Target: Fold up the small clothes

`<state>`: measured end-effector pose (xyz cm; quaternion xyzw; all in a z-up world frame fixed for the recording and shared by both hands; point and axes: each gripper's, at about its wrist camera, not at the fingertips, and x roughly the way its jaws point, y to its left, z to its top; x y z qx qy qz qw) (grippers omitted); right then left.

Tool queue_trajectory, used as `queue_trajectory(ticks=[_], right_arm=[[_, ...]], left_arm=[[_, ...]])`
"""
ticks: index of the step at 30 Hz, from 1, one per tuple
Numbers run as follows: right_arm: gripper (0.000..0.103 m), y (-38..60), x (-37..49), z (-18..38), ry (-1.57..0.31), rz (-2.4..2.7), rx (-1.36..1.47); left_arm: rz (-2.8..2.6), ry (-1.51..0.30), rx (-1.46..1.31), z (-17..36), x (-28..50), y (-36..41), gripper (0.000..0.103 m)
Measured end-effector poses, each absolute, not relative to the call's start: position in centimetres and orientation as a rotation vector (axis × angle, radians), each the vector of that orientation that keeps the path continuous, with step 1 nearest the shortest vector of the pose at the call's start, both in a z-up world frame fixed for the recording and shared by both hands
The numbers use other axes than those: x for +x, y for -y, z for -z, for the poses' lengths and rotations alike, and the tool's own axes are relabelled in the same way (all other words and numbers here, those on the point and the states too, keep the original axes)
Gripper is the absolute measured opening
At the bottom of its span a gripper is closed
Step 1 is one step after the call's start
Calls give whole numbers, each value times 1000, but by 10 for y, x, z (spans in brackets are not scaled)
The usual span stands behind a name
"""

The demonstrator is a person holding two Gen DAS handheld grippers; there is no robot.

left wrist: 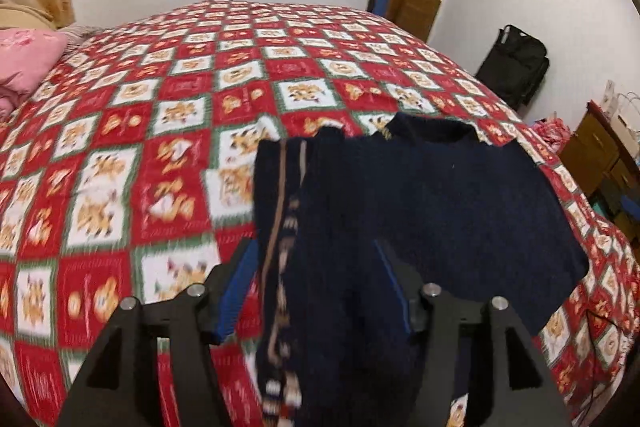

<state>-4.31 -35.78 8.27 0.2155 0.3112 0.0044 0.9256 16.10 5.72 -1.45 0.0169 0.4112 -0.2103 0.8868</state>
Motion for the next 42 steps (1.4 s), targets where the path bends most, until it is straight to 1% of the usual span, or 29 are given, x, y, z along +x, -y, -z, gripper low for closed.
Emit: queue_trajectory(ticks=[3,4,8,12,16,20,23,28,29,30,33,34,36,39,42], right_arm=[[29,323,-54,-60,-709,-52,427],[29,306,-54,-48,-738,-78,410],[29,262,-40,-16,-830,-113,346],[29,247,-17,-13,-798,-30,196],[29,255,11,-4,-795,57,156],[29,267,40,36,-939,53,234],[29,268,39,34,-912,69,240],[29,245,26,10,-832,61,205],[29,235,22,5,-811,48,183],[29,224,20,1,-795,25,168],[29,193,24,-3,-796,-52,142],[29,186,24,-2,-799,-64,134],[29,174,29,1,-799,-79,119],[29,164,36,10,-807,-96,153],[29,157,44,33,-878,-112,160]], left_arm=[[420,-887,27,24,153,-53,62],[413,-903,25,27,150,-49,62],[393,-890,46,26,132,-37,62],[375,-831,123,20,114,-18,62],[284,-837,217,36,117,-8,62],[254,-833,232,47,120,-10,62],[254,-834,235,45,118,-9,62],[255,-850,188,41,115,-16,62],[249,-854,180,40,114,-17,63],[240,-859,172,39,112,-19,67],[214,-851,158,36,107,-25,70],[206,-840,140,34,104,-30,75],[191,-823,82,32,102,-43,83],[150,-832,-27,35,105,-67,84],[107,-851,-56,42,111,-76,84]])
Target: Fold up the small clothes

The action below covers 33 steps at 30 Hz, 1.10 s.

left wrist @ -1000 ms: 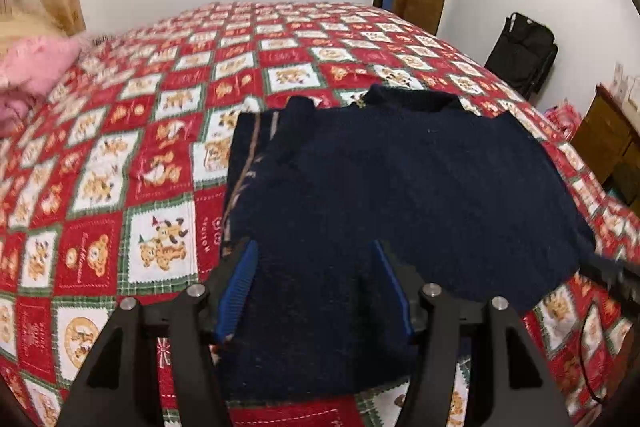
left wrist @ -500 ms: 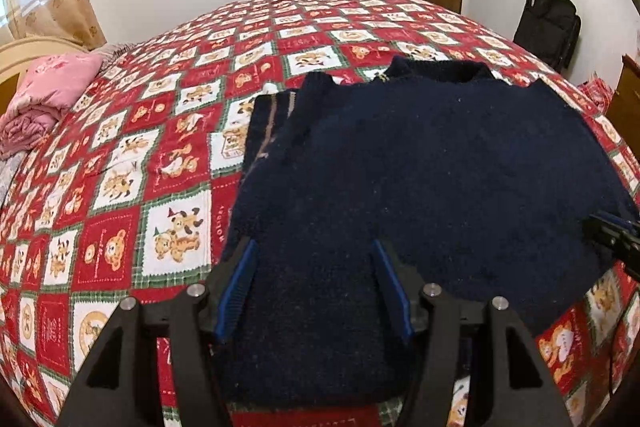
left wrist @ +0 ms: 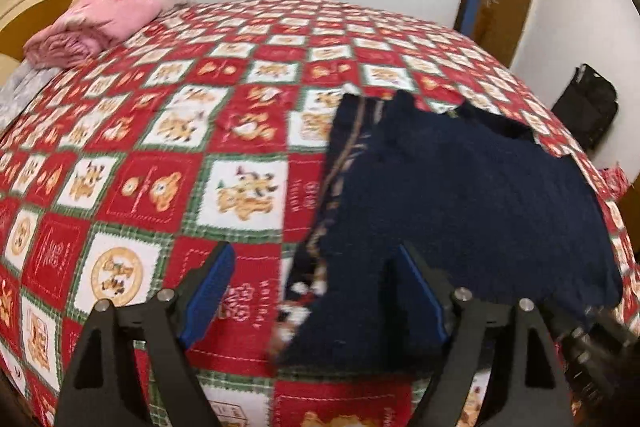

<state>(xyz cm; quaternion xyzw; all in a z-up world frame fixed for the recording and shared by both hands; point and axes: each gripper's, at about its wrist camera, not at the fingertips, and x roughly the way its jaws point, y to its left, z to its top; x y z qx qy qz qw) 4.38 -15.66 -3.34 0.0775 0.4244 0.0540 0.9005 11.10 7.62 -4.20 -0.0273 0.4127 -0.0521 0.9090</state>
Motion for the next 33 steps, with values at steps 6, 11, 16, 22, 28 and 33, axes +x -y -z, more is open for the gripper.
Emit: queue_trajectory(ticks=[6,11,16,22,28,33], right_arm=[[30,163,41,43,-869,-124,230],[30,160,39,45,-856,-120,206],[31,163,38,46,-849,-123,214],[31,163,40,44,-868,-127,204],[31,180,54,11,-807,-88,230],[31,196,80,32,-884,-56,310]], left_arm=[[132,-923,-112,66,120,-75,84],[201,-947,-244,76,124,-79,87],[262,-924,-348,76,125,-84,62],[310,-939,-432,75,125,-89,33],[326,-935,-492,68,122,-92,25],[369,-886,-463,43,120,-87,23]])
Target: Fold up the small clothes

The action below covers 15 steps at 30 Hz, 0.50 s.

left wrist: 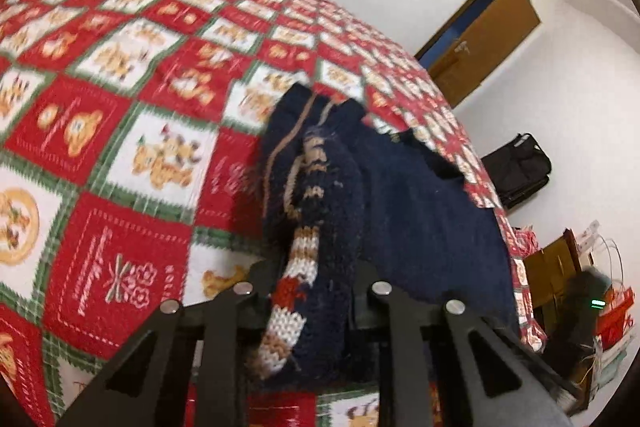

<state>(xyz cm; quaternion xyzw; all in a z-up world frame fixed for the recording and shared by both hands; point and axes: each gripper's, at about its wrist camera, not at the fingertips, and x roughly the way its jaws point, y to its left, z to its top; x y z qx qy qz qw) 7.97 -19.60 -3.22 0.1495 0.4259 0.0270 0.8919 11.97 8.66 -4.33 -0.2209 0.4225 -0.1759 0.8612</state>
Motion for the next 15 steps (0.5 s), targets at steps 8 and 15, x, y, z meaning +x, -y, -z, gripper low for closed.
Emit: queue_trajectory(ticks=[8,15], right_arm=[[31,214,74,29,-867,-105,434],[31,231,77,40,-853,-170,578]], left_arm=[[389,-847,-416,23,124,-68,23],[458,-788,-320,-3,116,-29,21]])
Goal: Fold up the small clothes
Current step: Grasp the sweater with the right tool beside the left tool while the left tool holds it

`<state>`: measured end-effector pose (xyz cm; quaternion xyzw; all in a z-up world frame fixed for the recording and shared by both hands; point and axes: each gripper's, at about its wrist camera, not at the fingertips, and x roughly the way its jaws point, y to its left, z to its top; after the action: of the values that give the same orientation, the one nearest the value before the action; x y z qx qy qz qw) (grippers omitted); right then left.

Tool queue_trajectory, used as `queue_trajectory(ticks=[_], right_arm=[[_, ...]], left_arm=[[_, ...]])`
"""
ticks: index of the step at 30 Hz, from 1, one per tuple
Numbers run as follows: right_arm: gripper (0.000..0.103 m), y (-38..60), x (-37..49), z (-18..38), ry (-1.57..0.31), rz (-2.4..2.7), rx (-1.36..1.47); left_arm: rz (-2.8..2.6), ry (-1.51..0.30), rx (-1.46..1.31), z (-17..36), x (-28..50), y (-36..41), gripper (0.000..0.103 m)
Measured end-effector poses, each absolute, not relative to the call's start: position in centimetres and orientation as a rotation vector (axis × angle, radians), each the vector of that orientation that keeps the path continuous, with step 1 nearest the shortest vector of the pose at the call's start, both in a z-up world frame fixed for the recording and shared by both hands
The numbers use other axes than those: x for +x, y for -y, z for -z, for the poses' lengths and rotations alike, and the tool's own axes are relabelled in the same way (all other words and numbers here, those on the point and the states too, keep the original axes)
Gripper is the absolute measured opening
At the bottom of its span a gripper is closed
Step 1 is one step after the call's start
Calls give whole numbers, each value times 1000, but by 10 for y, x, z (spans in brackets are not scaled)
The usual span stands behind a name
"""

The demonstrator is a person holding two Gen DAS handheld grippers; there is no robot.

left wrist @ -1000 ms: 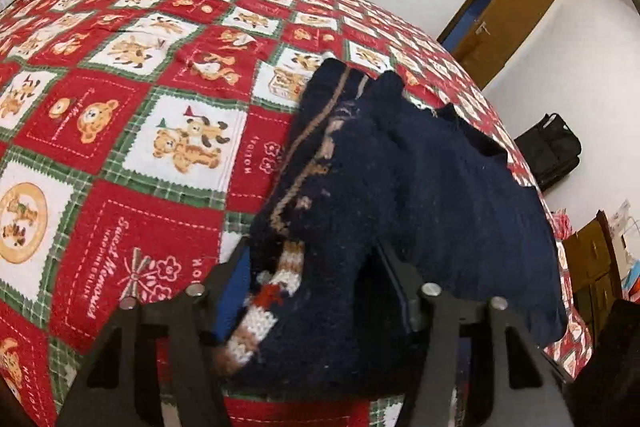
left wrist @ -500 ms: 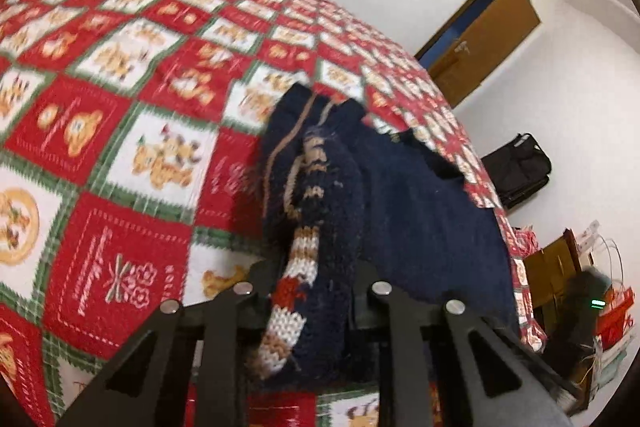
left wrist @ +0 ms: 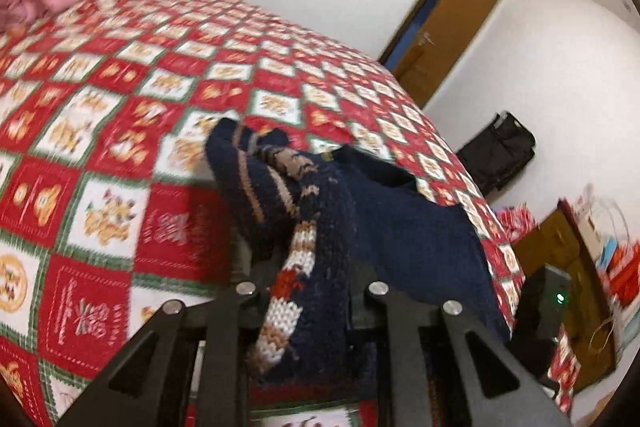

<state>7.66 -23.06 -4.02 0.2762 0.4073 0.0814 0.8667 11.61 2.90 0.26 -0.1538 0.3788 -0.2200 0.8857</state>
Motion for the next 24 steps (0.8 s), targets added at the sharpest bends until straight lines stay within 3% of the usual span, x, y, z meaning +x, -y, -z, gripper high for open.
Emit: queue_trajectory(ticks=[2,4,6,8,13,24], right_arm=[[31,245,82,40,-864,-245,702],[38,255,92,37,-896,-331,822],[69,263,106,22,-893,-386,883],[81,259,129,-7,-880,-463,834],[84,222,193,-28,-1044,-605,800],[84,101,255,-22,-1371,-513,102]], left_arm=[[473,-771,-295,-6,113,-20,21],[479,-755,-293,-5,109,-17,21],[487,-739,-308,-3,107,-17,21],[489,-728,-318,-1,106,-15,21],[503,-696,-300,0,100,-7,21],[559,-636,-195,5,81,21,21]])
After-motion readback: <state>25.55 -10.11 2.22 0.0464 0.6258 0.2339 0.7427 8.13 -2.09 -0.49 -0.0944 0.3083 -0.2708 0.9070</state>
